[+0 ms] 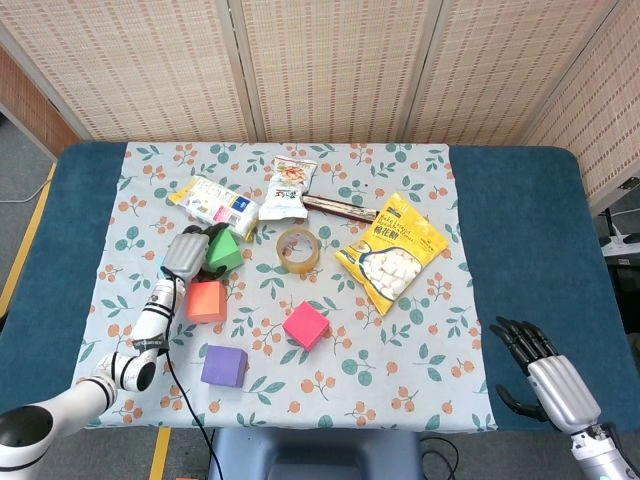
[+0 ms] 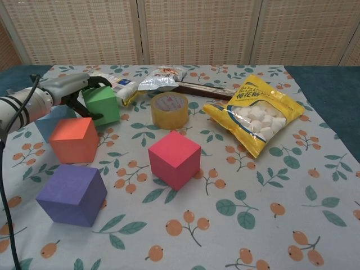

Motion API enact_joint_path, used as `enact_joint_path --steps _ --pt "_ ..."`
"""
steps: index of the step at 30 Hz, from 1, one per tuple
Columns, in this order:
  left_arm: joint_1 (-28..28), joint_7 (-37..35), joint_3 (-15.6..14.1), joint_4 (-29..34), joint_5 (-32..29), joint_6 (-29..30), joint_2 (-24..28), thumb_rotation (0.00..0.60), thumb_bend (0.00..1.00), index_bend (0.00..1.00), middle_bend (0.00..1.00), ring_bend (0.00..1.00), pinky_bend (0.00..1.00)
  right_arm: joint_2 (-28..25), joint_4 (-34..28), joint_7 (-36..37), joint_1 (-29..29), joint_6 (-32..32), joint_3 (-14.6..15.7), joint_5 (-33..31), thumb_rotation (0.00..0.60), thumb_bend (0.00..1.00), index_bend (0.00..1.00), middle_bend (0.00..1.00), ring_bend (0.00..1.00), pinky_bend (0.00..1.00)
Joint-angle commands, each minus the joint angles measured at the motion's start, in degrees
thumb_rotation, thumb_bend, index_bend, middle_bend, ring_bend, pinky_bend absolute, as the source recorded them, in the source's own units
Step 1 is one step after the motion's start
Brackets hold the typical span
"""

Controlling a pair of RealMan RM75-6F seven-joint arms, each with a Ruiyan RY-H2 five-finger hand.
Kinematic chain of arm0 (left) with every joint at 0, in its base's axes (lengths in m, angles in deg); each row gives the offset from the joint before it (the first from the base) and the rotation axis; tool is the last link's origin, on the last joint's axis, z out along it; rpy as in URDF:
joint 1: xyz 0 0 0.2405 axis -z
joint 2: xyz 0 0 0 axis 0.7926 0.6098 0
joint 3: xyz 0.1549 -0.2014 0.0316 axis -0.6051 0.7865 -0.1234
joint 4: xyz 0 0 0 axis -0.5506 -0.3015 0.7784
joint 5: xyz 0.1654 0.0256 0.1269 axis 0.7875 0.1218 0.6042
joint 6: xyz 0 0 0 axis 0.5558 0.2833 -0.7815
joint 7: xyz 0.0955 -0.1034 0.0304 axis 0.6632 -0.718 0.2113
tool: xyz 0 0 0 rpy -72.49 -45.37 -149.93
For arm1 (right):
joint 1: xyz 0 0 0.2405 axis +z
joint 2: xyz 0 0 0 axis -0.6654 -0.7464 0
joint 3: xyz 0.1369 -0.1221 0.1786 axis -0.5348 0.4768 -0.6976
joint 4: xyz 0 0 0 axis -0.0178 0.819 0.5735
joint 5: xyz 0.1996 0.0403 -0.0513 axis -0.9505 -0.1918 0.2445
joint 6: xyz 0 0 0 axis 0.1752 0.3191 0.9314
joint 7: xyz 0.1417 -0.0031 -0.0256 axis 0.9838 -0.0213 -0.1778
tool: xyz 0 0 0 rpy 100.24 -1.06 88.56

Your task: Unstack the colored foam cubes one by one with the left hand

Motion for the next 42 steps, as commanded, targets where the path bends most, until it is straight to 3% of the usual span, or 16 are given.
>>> enact_joint_path --steps 1,8,12,15,20,30,35,39,42 --pt "0.8 -1.1 -0.2 -2.5 0.6 -0.2 -1.9 0.6 0.43 0.39 0.48 0.43 0.12 0.0 0.1 0.0 0.0 -0.1 0.0 0.0 0.6 0.27 0.0 0.0 0.0 0.0" --pt "2.5 -2.2 -0.4 -7.1 2.4 0.7 -4.9 0.6 0.41 0.34 0.39 0.25 0.02 -0.1 0.1 0.3 0.2 -0.3 0.1 0.0 0.6 0.27 0.0 0.0 0.0 0.0" --pt "3.2 -1.0 -0.8 -7.4 1.9 -2.4 -4.6 0.6 0.37 0.08 0.11 0.02 0.0 -0.3 0.1 0.4 0.0 0.5 -0.1 0.0 0.6 0.27 0.0 0.0 0.0 0.0" --pt "3.0 0.3 -0.6 -5.5 1.3 -2.9 -3.6 0.6 0.36 0.0 0.0 0.0 0.0 -0.4 0.1 0.7 -0.1 0.7 -0.1 0.0 0.6 0.27 0.0 0.0 0.0 0.0" --pt "2.7 1.6 -0.7 -3.7 1.1 -2.7 -2.6 0.6 0.35 0.0 0.0 0.0 0.0 -0.4 0.0 0.7 -0.1 0.6 0.0 0.1 0.6 0.27 0.0 0.0 0.0 0.0" --pt "-3.0 8.9 -1.0 22.6 0.3 3.8 13.3 0.6 0.35 0.0 0.0 0.0 0.0 -0.4 -0.3 0.1 -0.1 0.7 0.5 1.2 0.6 0.27 0.0 0.0 0.0 0.0" --pt "-7.5 8.8 -1.6 36.5 3.8 11.9 21.5 0.6 0.33 0.0 0.0 0.0 0.0 -0.2 -0.1 -0.6 -0.3 1.3 0.6 1.9 0.6 0.27 0.0 0.0 0.0 0.0" --pt "-12.9 8.1 -5.0 47.7 8.3 18.2 29.1 0.6 0.31 0.0 0.0 0.0 0.0 0.2 0.1 -0.9 -0.2 1.1 0.9 2.4 0.6 0.27 0.0 0.0 0.0 0.0" --pt "-20.5 5.9 -11.9 56.4 14.5 25.3 35.8 0.6 0.32 0.0 0.0 0.0 0.0 0.9 0.7 -1.6 -0.3 1.3 0.5 2.1 0.6 0.27 0.0 0.0 0.0 0.0"
